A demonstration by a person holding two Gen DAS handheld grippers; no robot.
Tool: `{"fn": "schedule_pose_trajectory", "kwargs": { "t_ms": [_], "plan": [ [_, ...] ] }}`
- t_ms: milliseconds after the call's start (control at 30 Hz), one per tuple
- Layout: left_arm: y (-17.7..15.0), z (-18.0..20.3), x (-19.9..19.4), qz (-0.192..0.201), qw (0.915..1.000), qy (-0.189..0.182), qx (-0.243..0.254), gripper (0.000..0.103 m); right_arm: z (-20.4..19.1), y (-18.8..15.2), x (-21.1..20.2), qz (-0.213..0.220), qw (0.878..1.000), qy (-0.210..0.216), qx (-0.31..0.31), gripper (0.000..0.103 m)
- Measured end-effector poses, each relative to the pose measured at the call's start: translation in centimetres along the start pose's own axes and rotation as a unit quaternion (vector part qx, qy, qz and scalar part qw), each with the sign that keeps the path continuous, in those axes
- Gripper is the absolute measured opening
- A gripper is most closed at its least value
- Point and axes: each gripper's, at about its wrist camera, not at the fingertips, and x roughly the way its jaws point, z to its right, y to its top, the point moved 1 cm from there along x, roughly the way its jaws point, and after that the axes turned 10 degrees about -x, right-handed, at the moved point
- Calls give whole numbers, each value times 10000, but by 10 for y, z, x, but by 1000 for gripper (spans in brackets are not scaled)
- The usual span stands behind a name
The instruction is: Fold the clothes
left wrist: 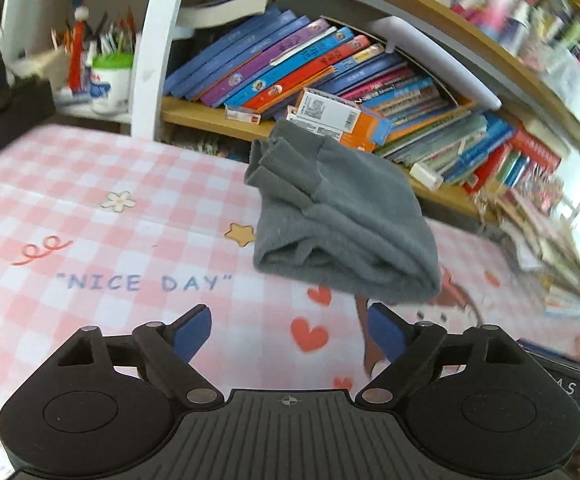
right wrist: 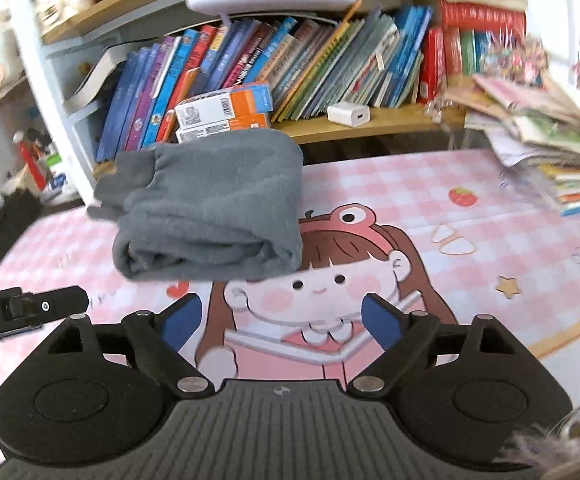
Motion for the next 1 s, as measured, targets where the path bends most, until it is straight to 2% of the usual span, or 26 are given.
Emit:
{"fn": "schedule_pose_trajectory", "kwargs": {
  "t_ms": [100, 233, 367, 533, 800, 1000],
  "plan": [
    [-9, 6, -11, 127, 9996, 109, 240, 89, -5, -8, -9, 0, 9999, -96, -138, 92],
    [-15, 11, -25, 411, 9977, 176, 500, 96, -9, -13, -21, 28, 9997, -166, -180, 96],
    [-20, 12, -36, 578, 9963, 252, 580, 98, -12, -17, -30, 54, 9996, -196, -216, 98],
    [-25, 8, -45, 609, 9961, 391, 505, 102, -17, -23, -38, 33, 9995, -179, -264, 99],
    [-31, 9, -51, 568, 9948, 536, 650, 103, -21, -29, -47, 33, 9994, -202, -281, 101],
    [-32, 11, -52, 491, 9943, 519, 791, 103, -22, -30, -51, 22, 9994, -239, -239, 101]
  ]
}}
